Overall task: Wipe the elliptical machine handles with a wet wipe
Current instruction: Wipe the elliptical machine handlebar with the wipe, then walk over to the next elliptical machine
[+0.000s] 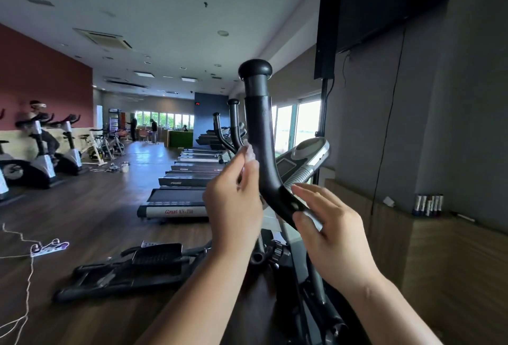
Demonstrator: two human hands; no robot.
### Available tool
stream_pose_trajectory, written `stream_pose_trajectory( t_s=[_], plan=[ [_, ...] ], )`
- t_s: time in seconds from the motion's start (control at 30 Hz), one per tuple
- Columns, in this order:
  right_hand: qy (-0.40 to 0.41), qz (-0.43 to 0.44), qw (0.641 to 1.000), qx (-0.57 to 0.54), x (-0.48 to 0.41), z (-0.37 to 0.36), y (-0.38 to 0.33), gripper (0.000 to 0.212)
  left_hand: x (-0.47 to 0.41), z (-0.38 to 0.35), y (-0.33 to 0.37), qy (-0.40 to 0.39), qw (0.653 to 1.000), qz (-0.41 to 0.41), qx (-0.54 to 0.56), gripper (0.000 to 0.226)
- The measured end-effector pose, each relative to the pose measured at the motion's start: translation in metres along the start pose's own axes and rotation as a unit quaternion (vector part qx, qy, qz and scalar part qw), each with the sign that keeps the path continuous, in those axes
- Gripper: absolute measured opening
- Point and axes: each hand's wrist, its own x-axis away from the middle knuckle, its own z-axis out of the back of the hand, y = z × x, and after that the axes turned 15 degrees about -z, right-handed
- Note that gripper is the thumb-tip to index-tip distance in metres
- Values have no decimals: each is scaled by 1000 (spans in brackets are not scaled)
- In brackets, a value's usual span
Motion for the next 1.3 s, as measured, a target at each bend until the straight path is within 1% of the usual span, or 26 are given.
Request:
stream_pose_trajectory(
  t_s=[0.07,0.1,0.13,0.2,0.27,0.33,0.43,0.53,0.6,0.67,0.73,0.83,0.87,0.9,0.97,1.03,1.17,1.3],
  plan=[
    [35,13,999,-37,5,0,-1,38,3,4,-2,39,999,3,17,24],
    [25,3,997,-71,7,0,-3,36,5,6,0,53,998,-6,19,23],
    [0,-17,993,-113,8,-2,-5,36,9,9,2,60,998,-10,23,23],
    [-69,-45,981,-177,11,-4,-14,41,21,12,12,51,997,18,51,24],
    [-122,-40,973,-193,13,-6,-20,51,36,15,21,14,995,61,82,17],
    [-153,-46,967,-201,17,-11,-19,59,48,18,30,-3,991,101,92,16],
    [-147,-62,963,-219,24,-22,-12,56,61,30,35,-14,988,139,69,37],
    [-131,-77,957,-246,33,-39,-10,48,69,51,27,-59,989,134,19,57],
    [-144,-103,948,-263,39,-59,-9,44,75,71,16,-71,989,132,-11,60],
    [-174,-123,940,-266,46,-84,-9,36,82,99,4,-60,989,131,-32,55],
    [-201,-138,929,-278,55,-112,-13,33,89,133,-10,-67,986,134,-69,47],
    [-242,-171,907,-298,73,-158,-31,24,98,199,-41,-100,975,159,-120,24],
    [-257,-185,898,-304,79,-176,-39,21,100,224,-53,-120,969,165,-142,22],
    [-272,-198,890,-308,87,-195,-47,18,102,251,-66,-144,959,170,-174,26],
    [-294,-214,880,-307,103,-238,-67,13,105,308,-91,-197,929,169,-265,33],
    [-312,-234,866,-313,119,-282,-93,10,100,363,-106,-239,896,169,-333,38],
    [-349,-262,840,-322,151,-370,-151,12,77,470,-120,-284,850,189,-401,52],
    [-377,-275,822,-326,175,-457,-210,13,49,571,-130,-307,806,207,-463,54]
  ],
)
